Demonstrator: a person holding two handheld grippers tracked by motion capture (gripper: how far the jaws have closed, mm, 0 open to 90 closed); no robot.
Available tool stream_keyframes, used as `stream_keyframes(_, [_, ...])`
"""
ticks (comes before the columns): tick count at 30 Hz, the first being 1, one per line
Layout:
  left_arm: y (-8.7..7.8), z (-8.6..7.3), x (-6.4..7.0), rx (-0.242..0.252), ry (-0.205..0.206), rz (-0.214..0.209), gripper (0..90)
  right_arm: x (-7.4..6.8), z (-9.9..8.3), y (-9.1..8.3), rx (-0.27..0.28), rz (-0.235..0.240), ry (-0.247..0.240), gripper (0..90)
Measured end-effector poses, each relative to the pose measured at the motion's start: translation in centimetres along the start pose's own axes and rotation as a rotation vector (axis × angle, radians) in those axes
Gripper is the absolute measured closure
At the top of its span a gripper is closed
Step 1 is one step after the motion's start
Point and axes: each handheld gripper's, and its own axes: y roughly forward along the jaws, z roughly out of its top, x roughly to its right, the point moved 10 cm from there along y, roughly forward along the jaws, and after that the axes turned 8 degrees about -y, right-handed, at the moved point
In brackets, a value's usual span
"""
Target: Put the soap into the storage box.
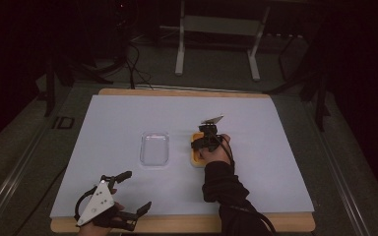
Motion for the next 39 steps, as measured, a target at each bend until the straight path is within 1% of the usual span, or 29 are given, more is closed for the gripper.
stream_keyframes(3, [0.0, 0.0, 0.0, -0.003, 0.000, -0.001, 0.3, 0.1, 0.7, -0.9, 0.025, 0.004, -0.004, 33.4])
stream_keyframes(7, [0.0, 0.0, 0.0, -0.003, 0.000, -0.002, 0.3, 0.3, 1.3, -2.1, 0.051, 0.006, -0.017, 33.4])
stream_keyframes(9, [0.1, 0.0, 0.0, -0.003, 0.000, -0.003, 0.3, 0.4, 1.5, -2.6, 0.058, 0.003, -0.033, 33.4])
stream_keyframes(11, [0.1, 0.0, 0.0, -0.004, 0.000, -0.002, 0.3, 0.4, 1.6, -3.1, 0.053, 0.009, -0.054, 33.3])
stream_keyframes(14, [0.1, -0.1, 0.0, -0.004, 0.000, -0.003, 0.3, 0.6, 1.6, -3.8, 0.049, 0.013, -0.102, 32.2])
stream_keyframes(16, [0.2, -0.1, 0.0, -0.006, -0.002, -0.002, 0.3, 0.7, 1.7, -4.4, 0.056, 0.022, -0.128, 30.8])
stream_keyframes(18, [0.2, -0.1, 0.0, -0.008, 0.000, -0.001, 0.3, 0.8, 1.8, -4.7, 0.066, 0.020, -0.137, 30.1])
stream_keyframes(19, [0.2, -0.2, 0.0, -0.010, 0.000, -0.001, 0.3, 0.9, 1.9, -5.0, 0.069, 0.033, -0.140, 29.5])
stream_keyframes(20, [0.2, -0.2, 0.0, -0.010, 0.001, -0.001, 0.3, 1.1, 1.9, -5.4, 0.075, 0.042, -0.156, 24.6])
stream_keyframes(21, [0.2, -0.2, -0.1, -0.011, 0.001, 0.000, 0.3, 1.2, 1.9, -5.5, 0.078, 0.039, -0.170, 22.1])
stream_keyframes(22, [0.2, -0.2, -0.1, -0.012, 0.002, 0.000, 0.3, 1.3, 1.9, -5.7, 0.080, 0.045, -0.182, 19.8])
stream_keyframes(23, [0.2, -0.2, -0.1, -0.014, 0.004, 0.001, 0.3, 1.2, 1.8, -5.8, 0.082, 0.066, -0.184, 16.9])
stream_keyframes(24, [0.2, -0.2, -0.1, -0.014, 0.004, 0.002, 0.3, 1.2, 1.7, -5.9, 0.080, 0.088, -0.199, 12.2])
stream_keyframes(25, [0.2, -0.2, -0.1, -0.015, 0.003, 0.001, 0.3, 1.2, 1.6, -6.1, 0.085, 0.110, -0.218, 11.5])
stream_keyframes(26, [0.2, -0.3, -0.1, -0.016, 0.003, 0.001, 0.3, 1.3, 1.6, -6.2, 0.091, 0.114, -0.222, 11.5])
stream_keyframes(28, [0.2, -0.3, -0.1, -0.019, 0.005, 0.001, 0.3, 1.7, 1.6, -6.3, 0.114, 0.109, -0.255, 10.6])
stream_keyframes(31, [0.2, -0.3, -0.1, -0.020, 0.005, 0.003, 0.3, 2.2, 1.4, -6.7, 0.128, 0.121, -0.268, 10.6])
stream_keyframes(33, [0.2, -0.3, -0.1, -0.019, 0.003, 0.003, 0.3, 2.6, 1.3, -6.9, 0.148, 0.116, -0.274, 10.6])
stream_keyframes(35, [0.2, -0.3, -0.1, -0.020, 0.004, 0.004, 0.3, 2.8, 1.2, -7.0, 0.150, 0.115, -0.279, 10.6])
stream_keyframes(39, [0.1, -0.4, -0.1, -0.021, 0.005, 0.008, 0.3, 3.6, 0.6, -7.7, 0.168, 0.117, -0.284, 10.8])
